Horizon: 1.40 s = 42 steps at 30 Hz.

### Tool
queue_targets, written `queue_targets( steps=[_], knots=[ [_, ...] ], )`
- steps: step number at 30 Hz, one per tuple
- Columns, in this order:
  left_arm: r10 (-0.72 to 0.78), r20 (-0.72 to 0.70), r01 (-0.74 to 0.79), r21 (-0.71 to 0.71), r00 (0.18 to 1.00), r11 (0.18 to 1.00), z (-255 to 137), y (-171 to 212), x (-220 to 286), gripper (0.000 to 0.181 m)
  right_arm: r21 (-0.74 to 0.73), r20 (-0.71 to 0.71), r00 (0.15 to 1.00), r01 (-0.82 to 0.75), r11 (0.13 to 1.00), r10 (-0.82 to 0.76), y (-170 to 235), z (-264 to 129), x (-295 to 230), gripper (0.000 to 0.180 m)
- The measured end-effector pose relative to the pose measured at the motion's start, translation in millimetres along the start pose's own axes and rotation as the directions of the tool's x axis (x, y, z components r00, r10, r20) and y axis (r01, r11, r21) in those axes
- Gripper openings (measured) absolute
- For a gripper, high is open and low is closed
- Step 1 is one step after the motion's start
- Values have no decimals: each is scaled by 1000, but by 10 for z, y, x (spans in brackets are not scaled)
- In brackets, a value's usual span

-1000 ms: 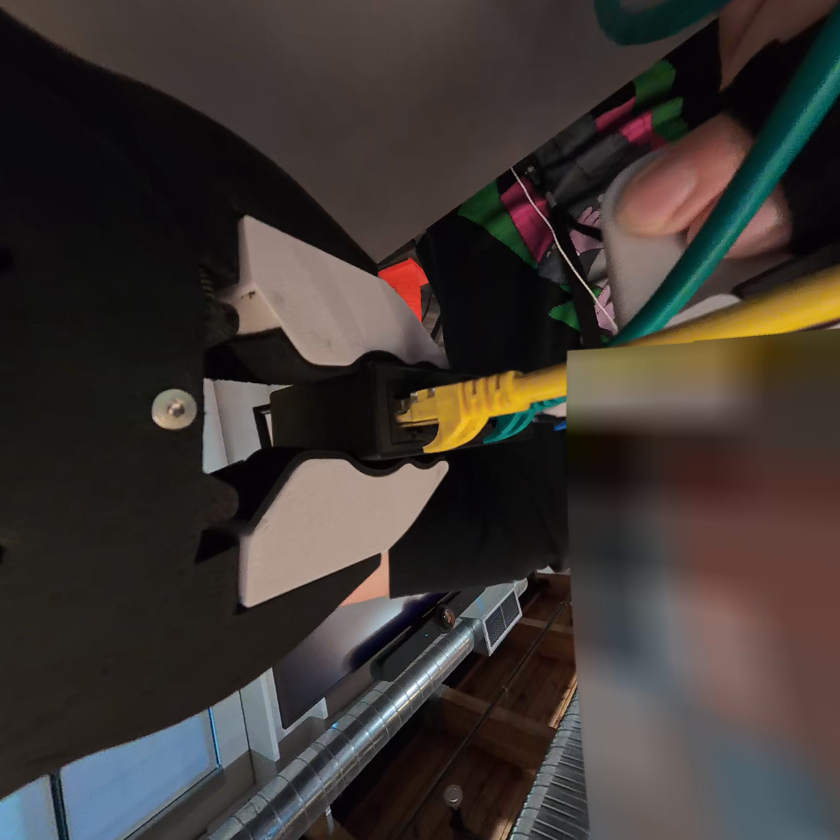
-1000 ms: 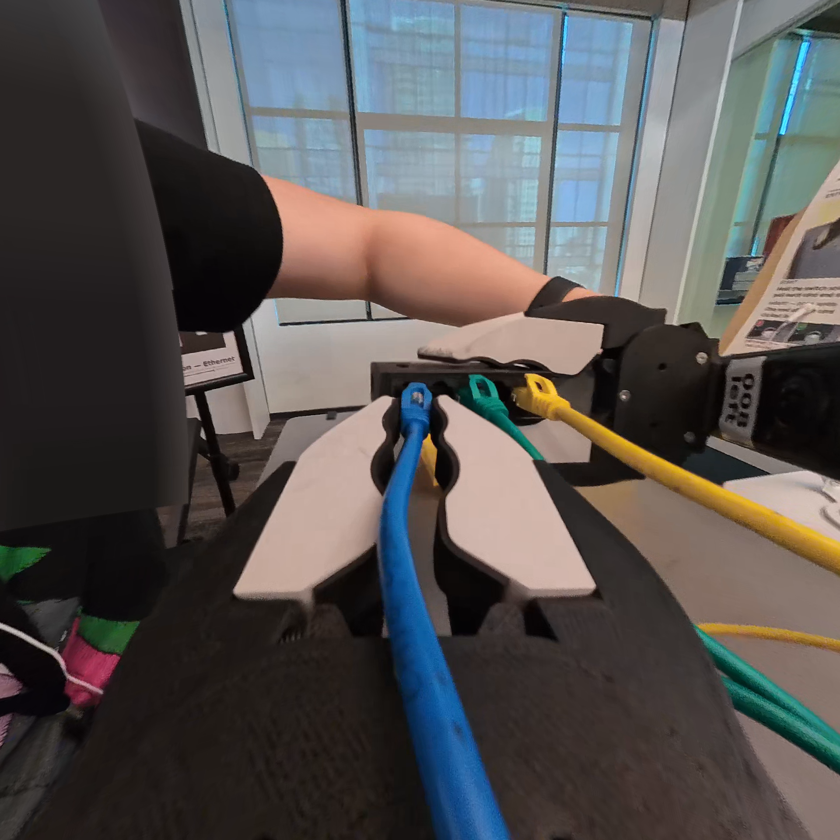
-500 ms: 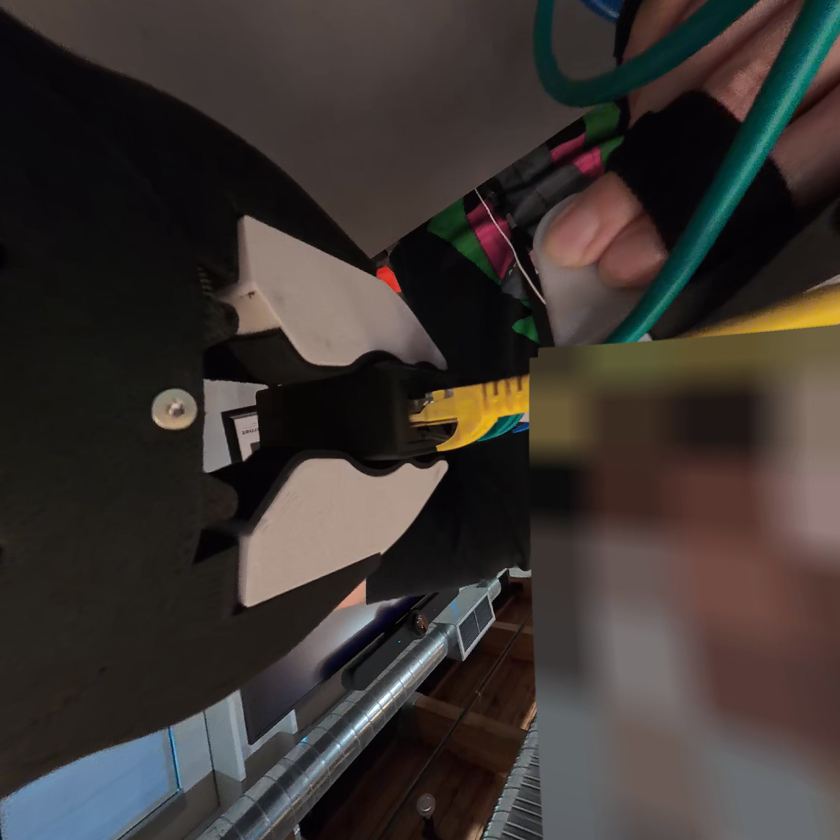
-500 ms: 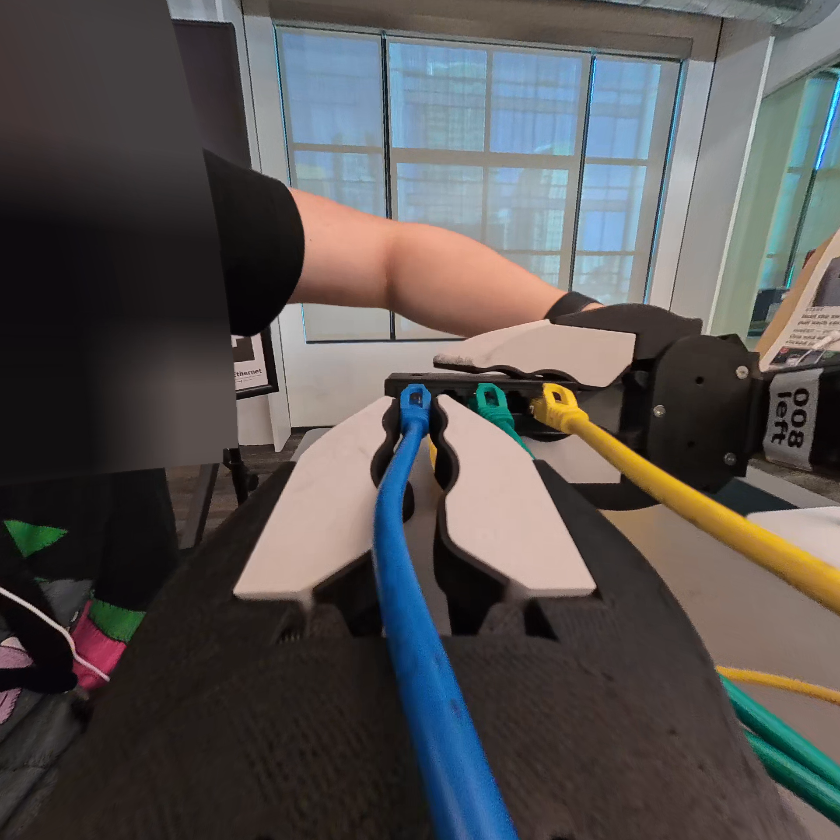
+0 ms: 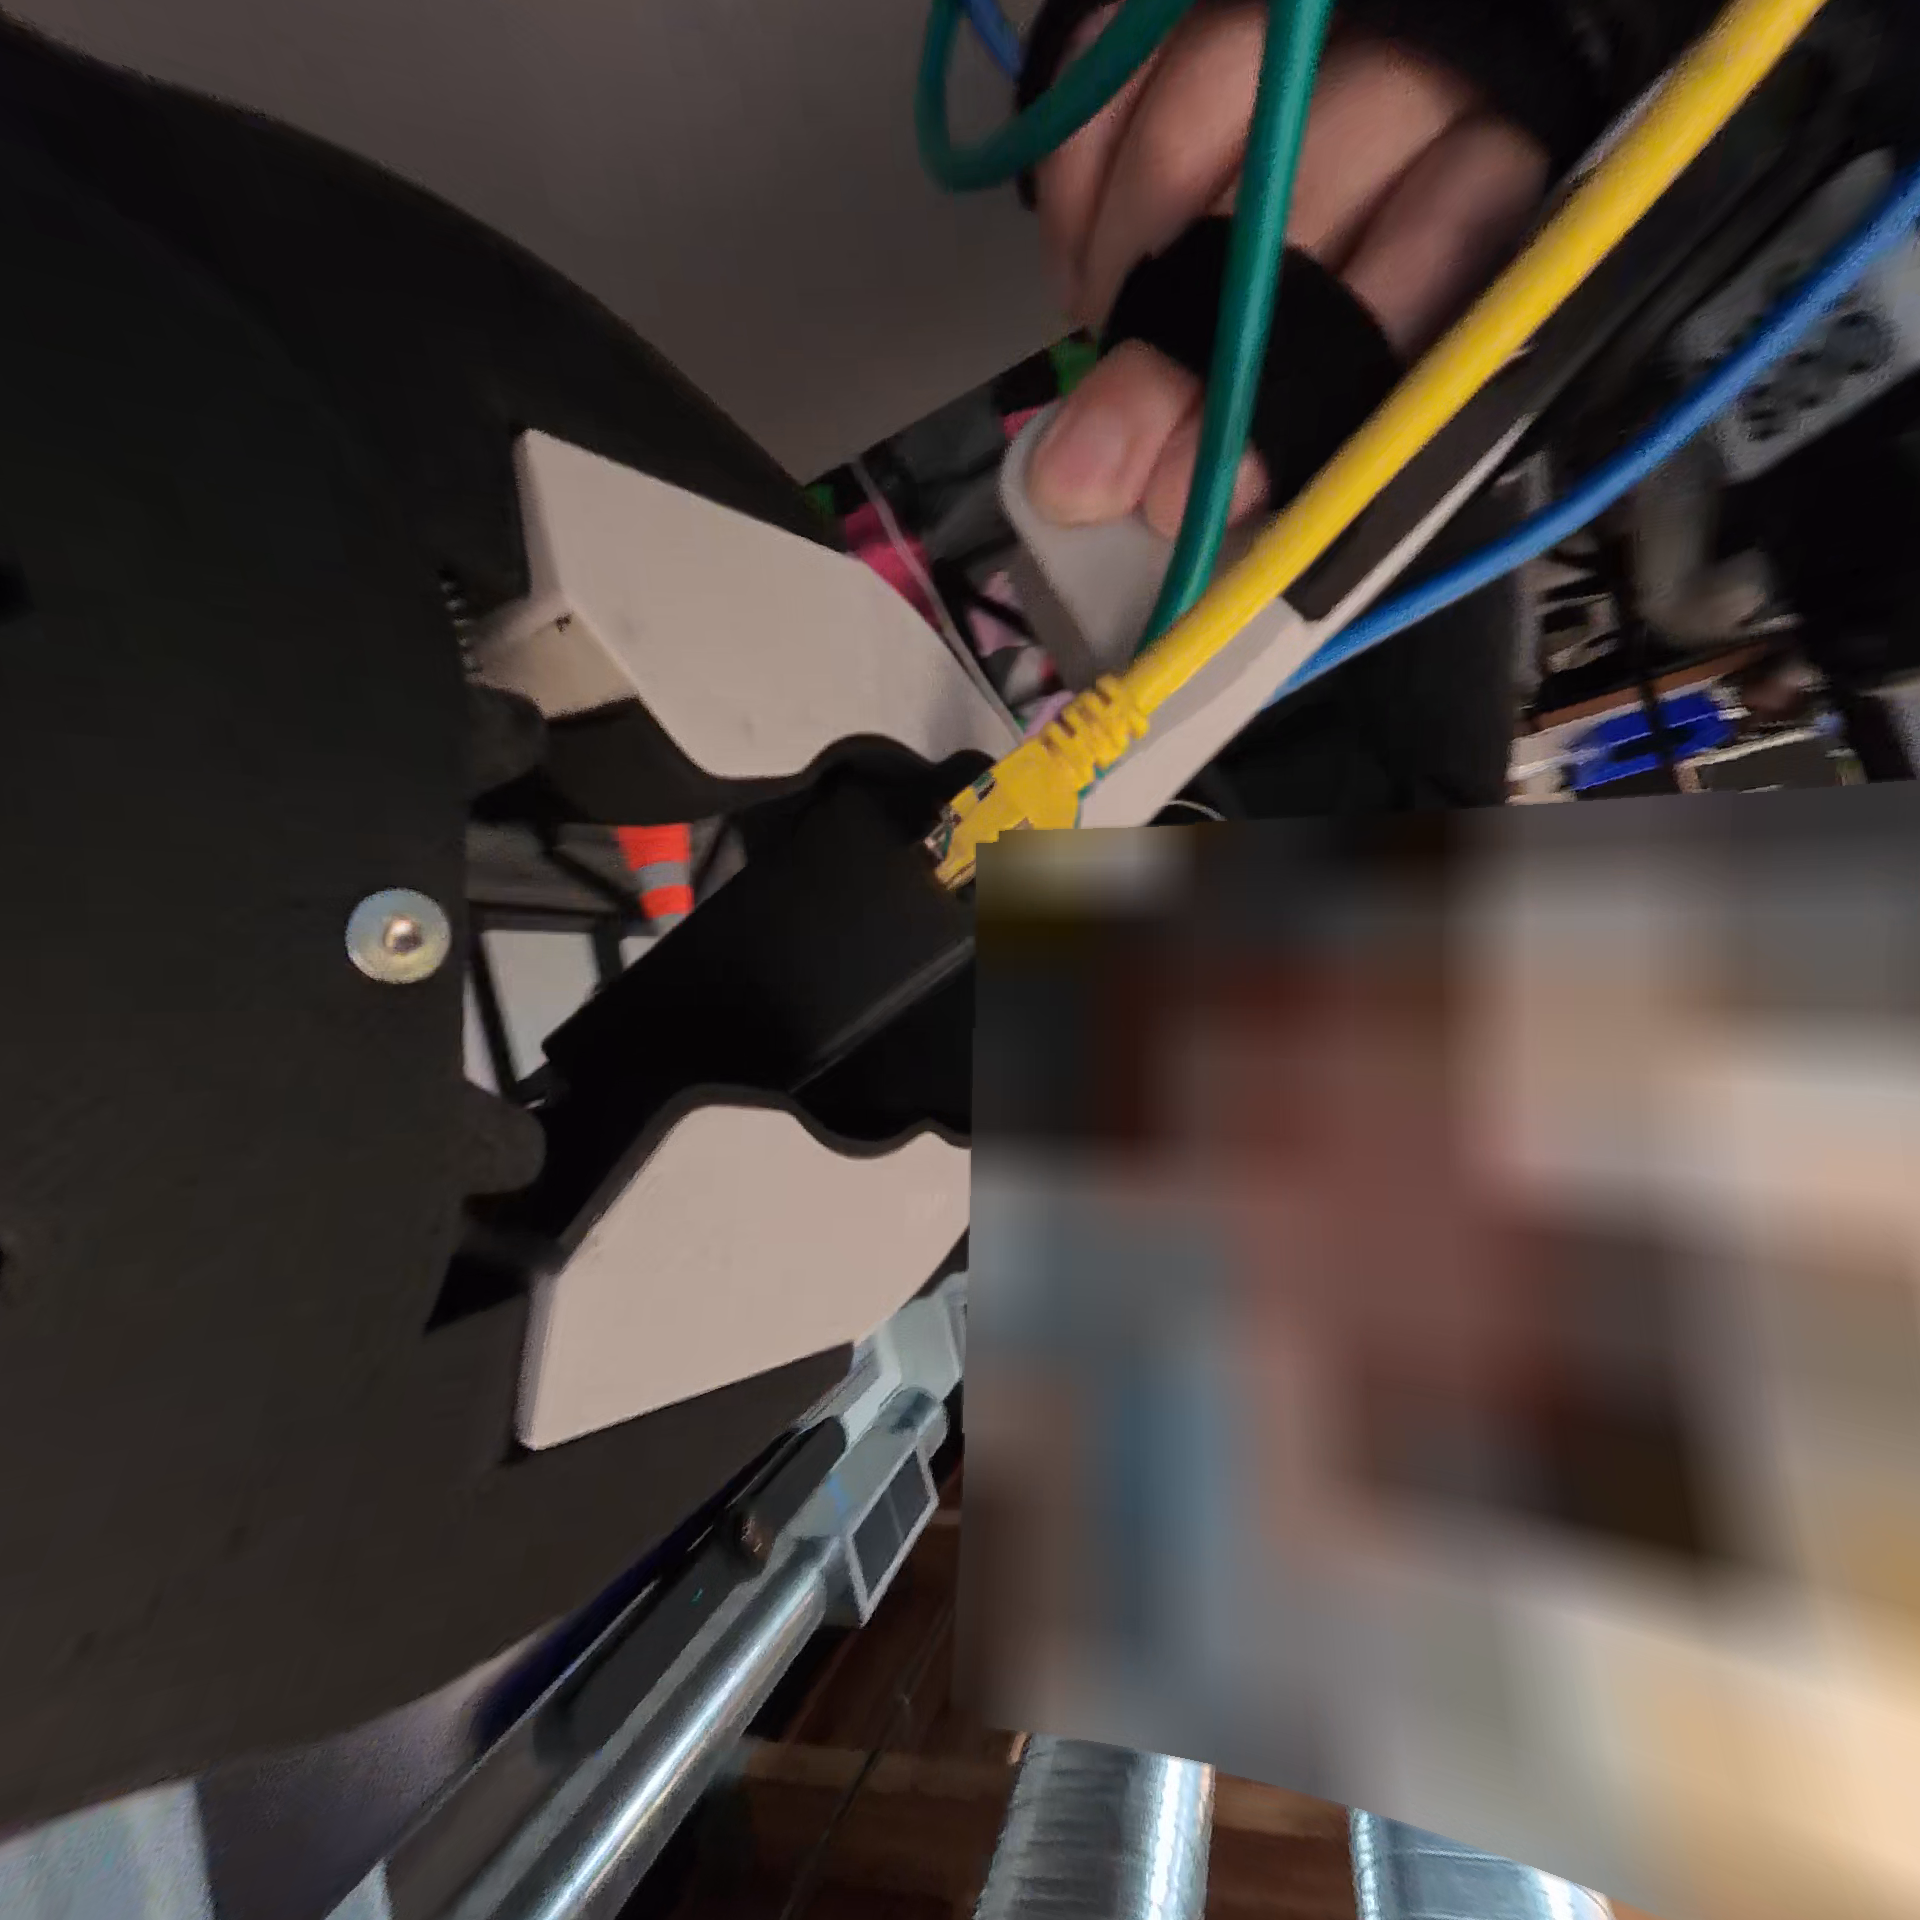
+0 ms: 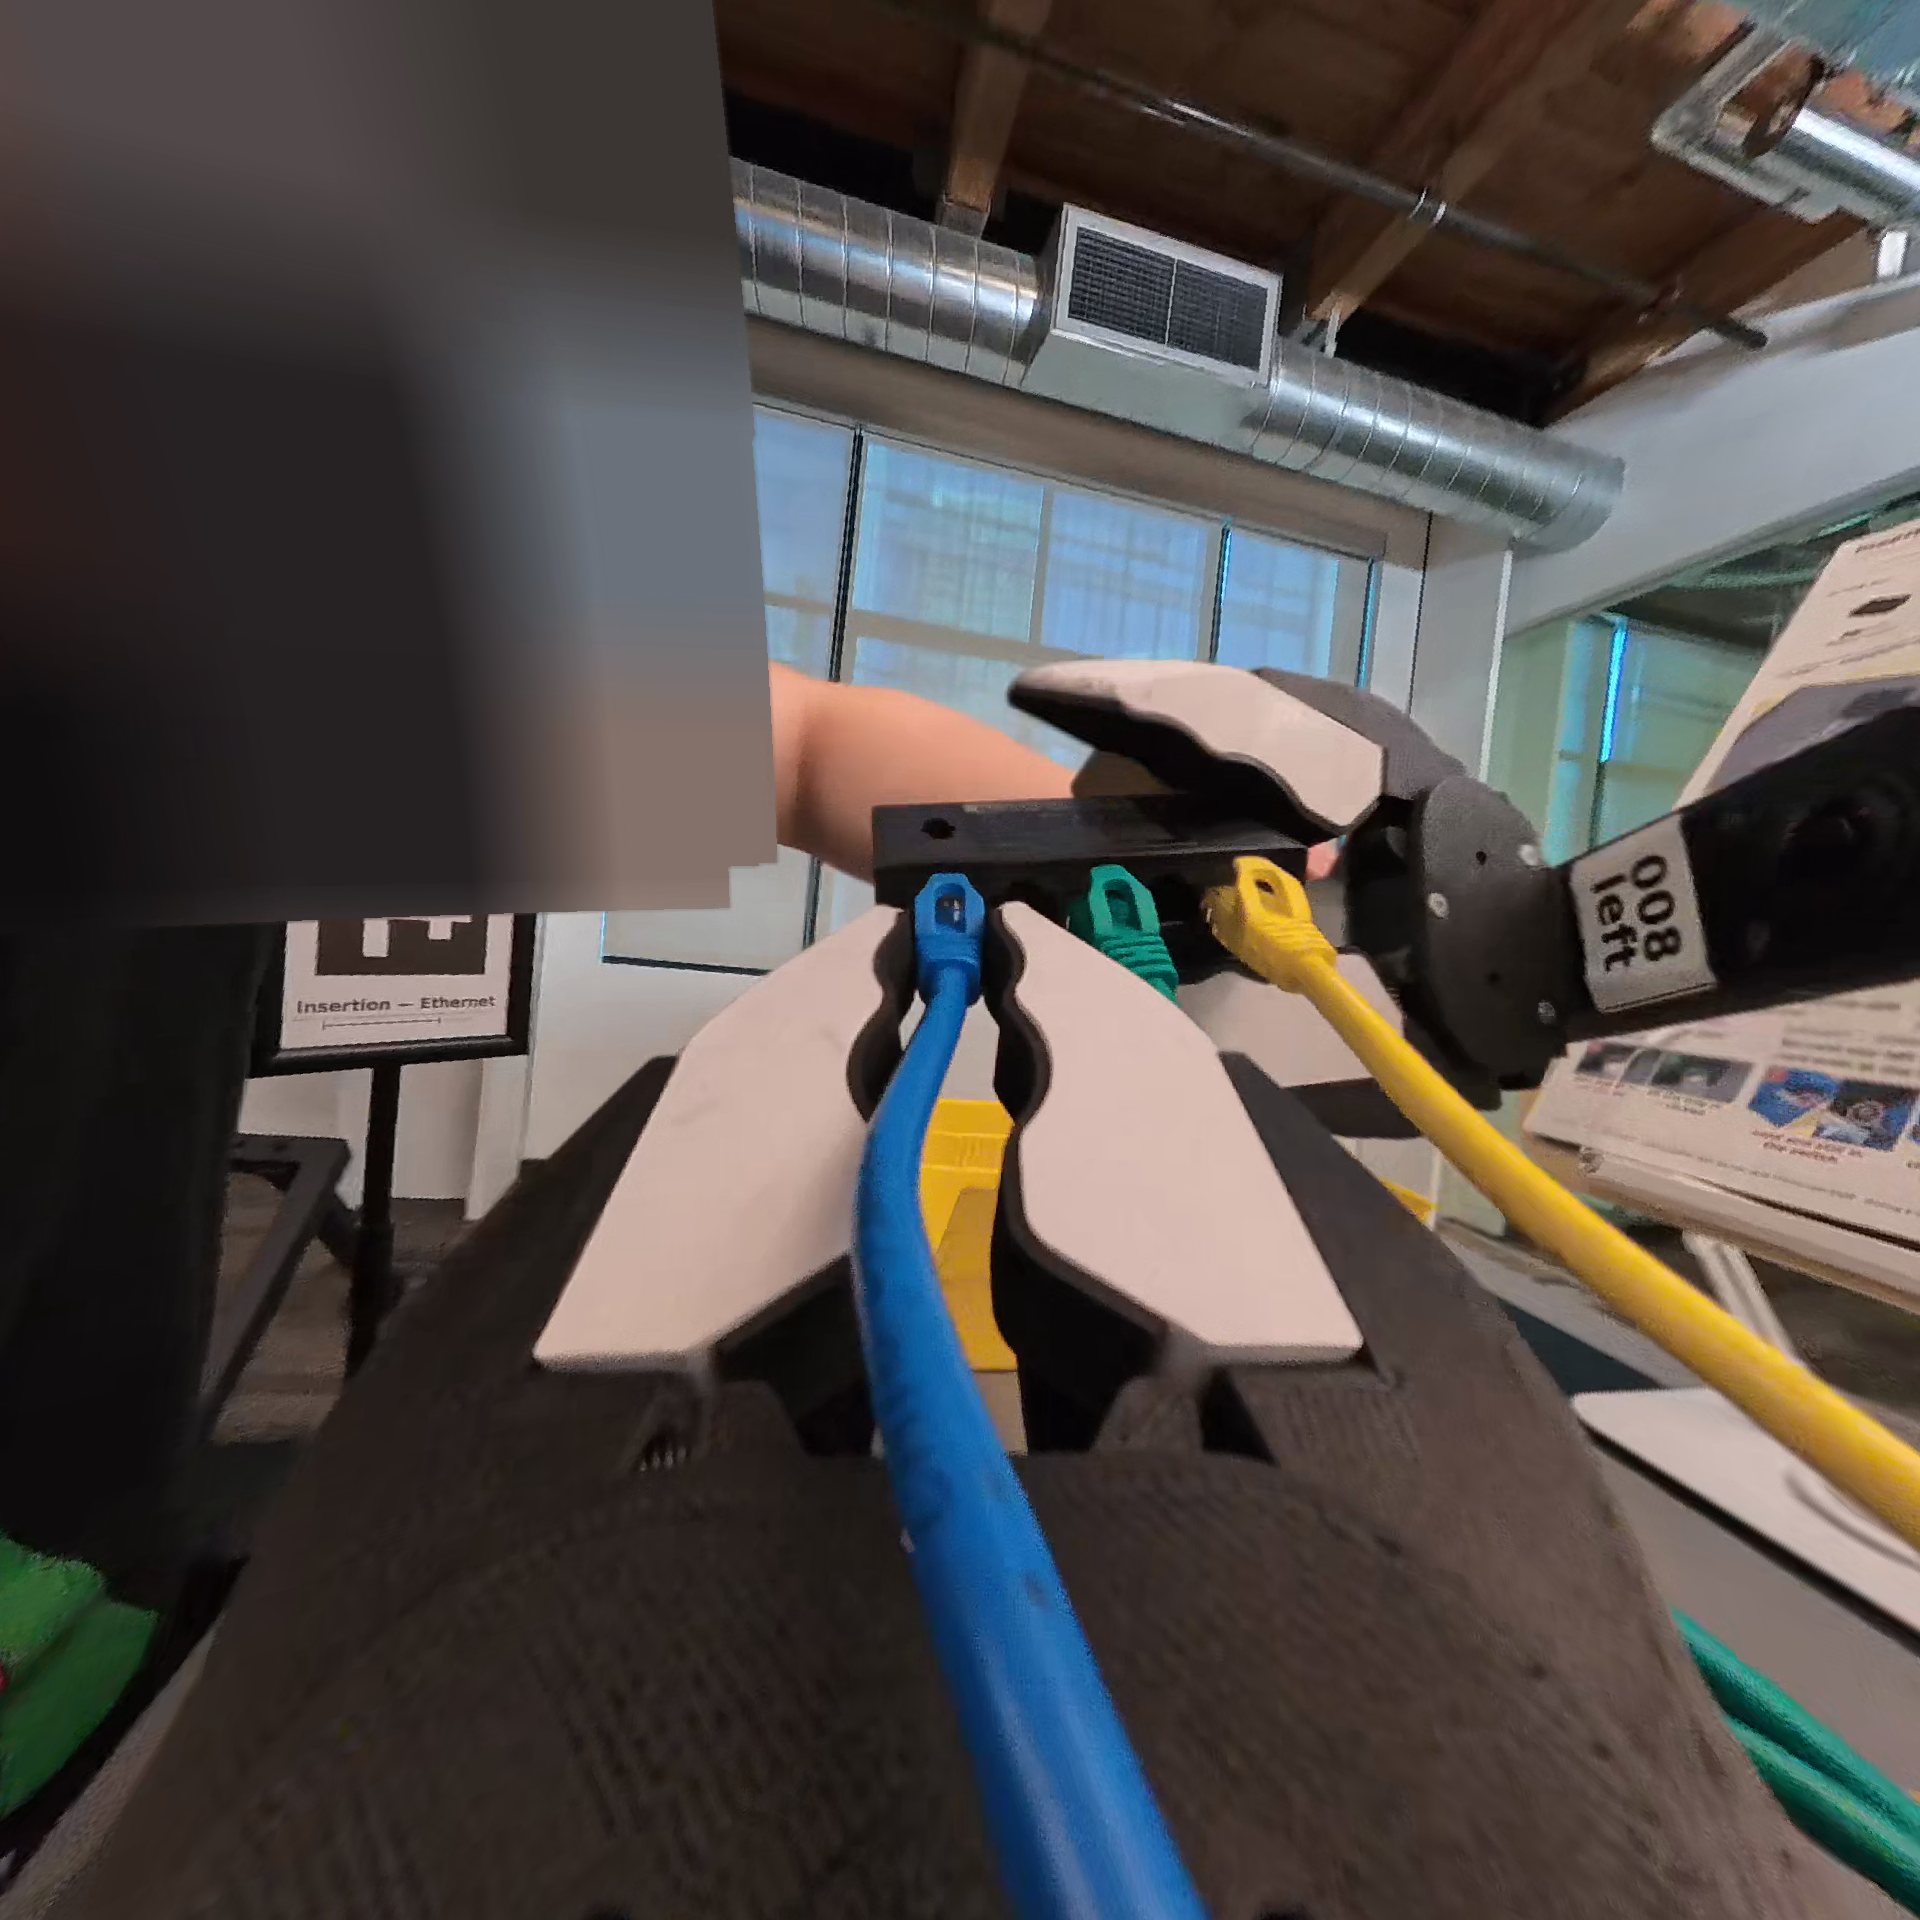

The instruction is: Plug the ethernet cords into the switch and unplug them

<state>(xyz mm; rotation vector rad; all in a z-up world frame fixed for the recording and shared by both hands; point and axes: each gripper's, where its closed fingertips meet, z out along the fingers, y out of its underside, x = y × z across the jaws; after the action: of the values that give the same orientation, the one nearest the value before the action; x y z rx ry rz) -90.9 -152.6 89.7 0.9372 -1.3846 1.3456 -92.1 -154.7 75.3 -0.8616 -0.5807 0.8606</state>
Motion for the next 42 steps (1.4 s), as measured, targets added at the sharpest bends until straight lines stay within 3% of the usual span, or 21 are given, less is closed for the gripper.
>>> queue_targets(
  steps=[1, 7, 12, 21, 25, 29, 32, 37, 42],
  knots=[
    [20, 7, -20, 41, 1000, 999, -3, -45, 8, 58, 3, -12, 1000, 27, 1000, -27, -10, 2, -5, 13],
    [69, 1, -68, 185, 998, 980, 23, -30, 50, 66, -16, -10, 995, 98, 995, -98, -13, 10, -50, 13],
    [75, 58, -84, 177, 996, 981, 31, 47, 81, 81, -57, 25, 997, 74, 996, -72, 79, 44, -72, 13],
    [176, 126, -200, 211, 976, 957, 46, 60, 99, 79, -92, -14, 979, 203, 975, -205, 77, 94, -110, 13],
    [195, 126, -214, 168, 973, 962, 100, 169, 141, 89, -57, 51, 988, 149, 987, -146, 66, 104, -179, 13],
    [238, 225, -266, 101, 945, 959, 133, 220, 97, 90, -47, 62, 987, 154, 987, -151, 58, 117, -199, 13],
    [257, 286, -291, 83, 923, 953, 133, 235, 53, 87, -60, 65, 982, 181, 982, -177, 58, 130, -219, 13],
    [193, 371, -280, 198, 908, 939, 7, 150, -61, 65, -188, -19, 934, 346, 919, -356, 130, 129, -102, 13],
    [192, 542, -376, 253, 818, 891, -84, 79, -187, 48, -249, -67, 905, 392, 886, -419, 203, 118, -10, 13]
  ],
)
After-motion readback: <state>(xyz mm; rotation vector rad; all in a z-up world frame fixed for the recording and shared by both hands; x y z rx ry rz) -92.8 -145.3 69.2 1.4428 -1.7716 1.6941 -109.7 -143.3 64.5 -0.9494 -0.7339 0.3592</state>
